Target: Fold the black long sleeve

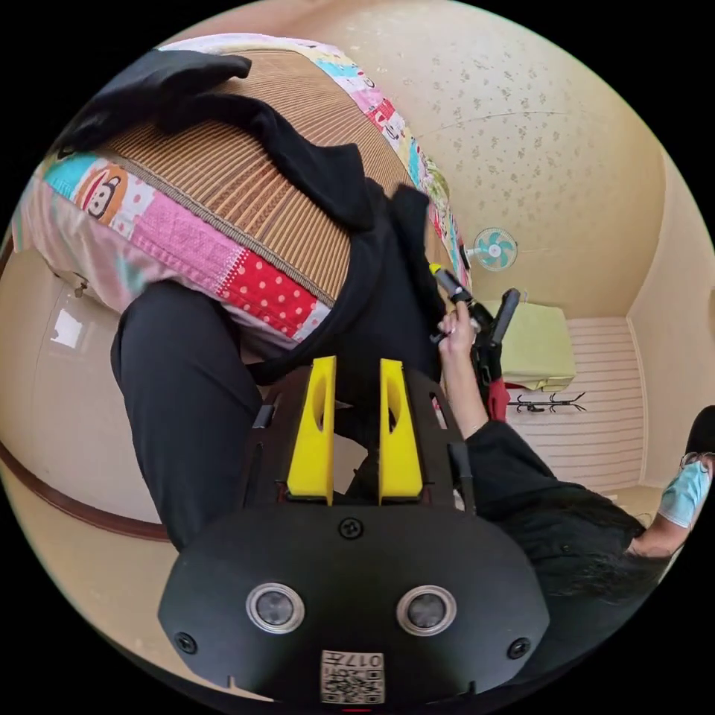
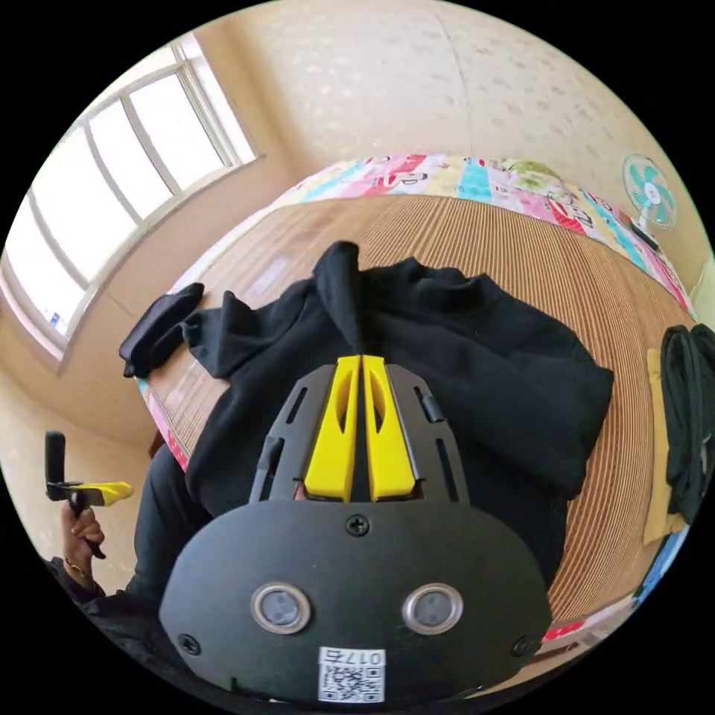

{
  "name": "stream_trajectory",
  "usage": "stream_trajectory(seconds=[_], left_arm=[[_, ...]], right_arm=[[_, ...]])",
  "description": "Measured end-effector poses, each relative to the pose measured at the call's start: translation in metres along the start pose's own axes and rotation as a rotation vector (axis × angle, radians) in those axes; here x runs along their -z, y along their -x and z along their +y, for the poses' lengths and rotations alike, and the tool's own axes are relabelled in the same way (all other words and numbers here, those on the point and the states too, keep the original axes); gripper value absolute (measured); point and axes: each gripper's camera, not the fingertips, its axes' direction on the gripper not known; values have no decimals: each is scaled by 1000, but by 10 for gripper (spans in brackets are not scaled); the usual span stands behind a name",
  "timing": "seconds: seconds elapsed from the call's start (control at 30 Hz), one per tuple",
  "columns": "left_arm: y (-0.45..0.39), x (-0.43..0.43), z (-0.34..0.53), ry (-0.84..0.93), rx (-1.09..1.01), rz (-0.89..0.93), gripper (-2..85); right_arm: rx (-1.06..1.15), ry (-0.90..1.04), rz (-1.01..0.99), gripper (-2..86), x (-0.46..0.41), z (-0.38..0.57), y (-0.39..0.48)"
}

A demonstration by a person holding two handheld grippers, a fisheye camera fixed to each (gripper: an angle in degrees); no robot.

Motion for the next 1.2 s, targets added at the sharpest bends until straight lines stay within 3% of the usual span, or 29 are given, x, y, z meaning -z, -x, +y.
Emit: stream_trajectory(seconds=[0.2, 0.37, 0.53, 0.63, 0.8, 0.97, 1.1, 1.2], left_arm=[[2, 63, -105, -282, 17, -23, 137], [40, 57, -209, -394, 251, -99, 181], [84, 32, -265, -406, 431, -60, 56], [56, 51, -258, -499, 272, 72, 47], [-23, 121, -216, -671, -121, 23, 47], [8, 129, -191, -605, -53, 25, 51], [50, 118, -154, -584, 59, -9, 81], [70, 114, -130, -579, 96, -3, 110]], right_arm=[[-86, 41, -141, 6, 16, 83, -27], [-223, 59, -190, 7, 53, 144, -80], [-314, 64, -232, 19, 78, 191, -120], [-313, 38, -259, 47, 88, 192, -133], [-179, -20, -363, 80, 73, 103, -126], [-86, -85, -379, 94, 26, 2, -106], [-307, -19, -497, 69, -36, -33, -128], [-271, -48, -632, 51, -32, -29, -115]])
